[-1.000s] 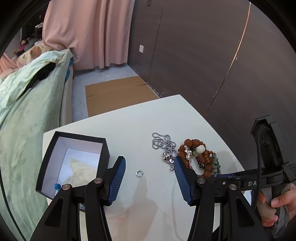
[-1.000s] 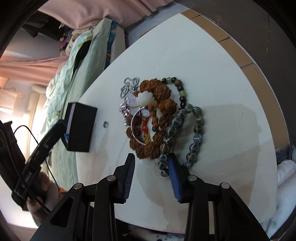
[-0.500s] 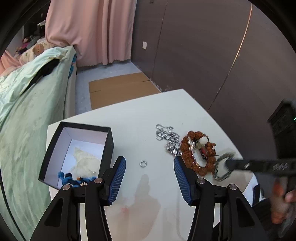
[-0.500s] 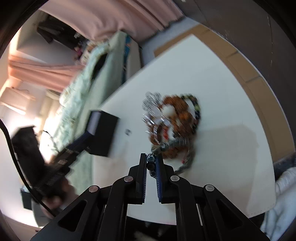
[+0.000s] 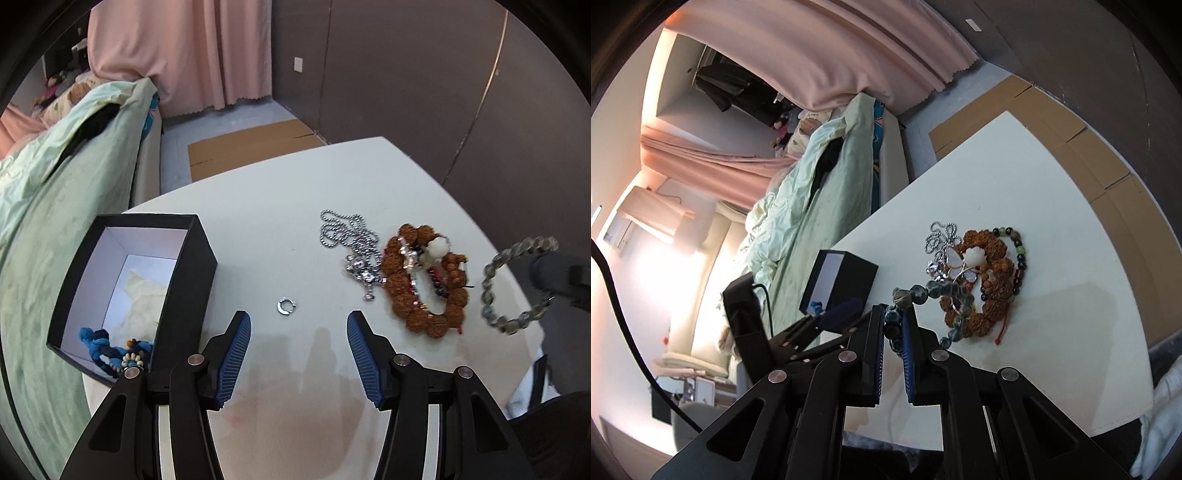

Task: Organize jewelry
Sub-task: 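Close the left gripper on the small silver ring while the right holds the bead bracelet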

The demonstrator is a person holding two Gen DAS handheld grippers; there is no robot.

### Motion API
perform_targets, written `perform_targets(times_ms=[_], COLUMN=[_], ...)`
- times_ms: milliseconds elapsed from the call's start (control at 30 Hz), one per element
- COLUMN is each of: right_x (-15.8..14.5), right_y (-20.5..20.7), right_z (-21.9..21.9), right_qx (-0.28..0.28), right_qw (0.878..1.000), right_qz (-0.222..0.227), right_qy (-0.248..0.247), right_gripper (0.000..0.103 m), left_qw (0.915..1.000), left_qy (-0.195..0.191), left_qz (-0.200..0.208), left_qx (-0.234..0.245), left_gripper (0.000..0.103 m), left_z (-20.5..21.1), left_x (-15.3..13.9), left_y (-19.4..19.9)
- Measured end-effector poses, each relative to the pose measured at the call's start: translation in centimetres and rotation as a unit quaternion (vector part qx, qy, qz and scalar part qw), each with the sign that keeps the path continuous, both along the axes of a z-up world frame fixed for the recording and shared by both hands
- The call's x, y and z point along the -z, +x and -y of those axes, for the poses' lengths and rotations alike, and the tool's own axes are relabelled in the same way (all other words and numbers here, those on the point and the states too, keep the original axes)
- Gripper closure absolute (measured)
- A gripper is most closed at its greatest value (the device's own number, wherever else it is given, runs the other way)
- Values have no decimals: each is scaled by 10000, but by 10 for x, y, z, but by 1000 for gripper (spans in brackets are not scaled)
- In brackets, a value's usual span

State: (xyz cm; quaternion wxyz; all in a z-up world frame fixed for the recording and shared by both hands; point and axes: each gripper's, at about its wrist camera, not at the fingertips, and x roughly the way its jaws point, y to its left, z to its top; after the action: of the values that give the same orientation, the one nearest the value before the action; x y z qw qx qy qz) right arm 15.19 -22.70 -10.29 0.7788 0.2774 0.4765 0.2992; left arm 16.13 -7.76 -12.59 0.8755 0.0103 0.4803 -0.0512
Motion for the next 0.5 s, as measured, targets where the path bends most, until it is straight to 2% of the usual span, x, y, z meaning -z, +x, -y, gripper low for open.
perform_targets(times_ms=[233, 300, 367, 500], right_x=[-1, -3, -4, -5], right_y=[8, 11, 14, 19], right_z=[8, 10, 12, 17], right_qx=[104, 166, 255, 383], right_qw=[9999, 9998, 9996, 9992], right_qz=[23, 68, 106, 123], right_qy=[40, 54, 43, 33], right_gripper=[92, 92, 92, 92], left_qw=[9997, 9996, 9995, 9994], left_qy=[251, 283, 267, 273], left_qz=[-54, -58, -158, -176], left_qx=[63, 72, 76, 67], left_gripper=[47, 52, 68, 70], left_z=[7, 7, 5, 5], left_x=[15, 18, 22, 26], left_y=[13, 18, 23, 27])
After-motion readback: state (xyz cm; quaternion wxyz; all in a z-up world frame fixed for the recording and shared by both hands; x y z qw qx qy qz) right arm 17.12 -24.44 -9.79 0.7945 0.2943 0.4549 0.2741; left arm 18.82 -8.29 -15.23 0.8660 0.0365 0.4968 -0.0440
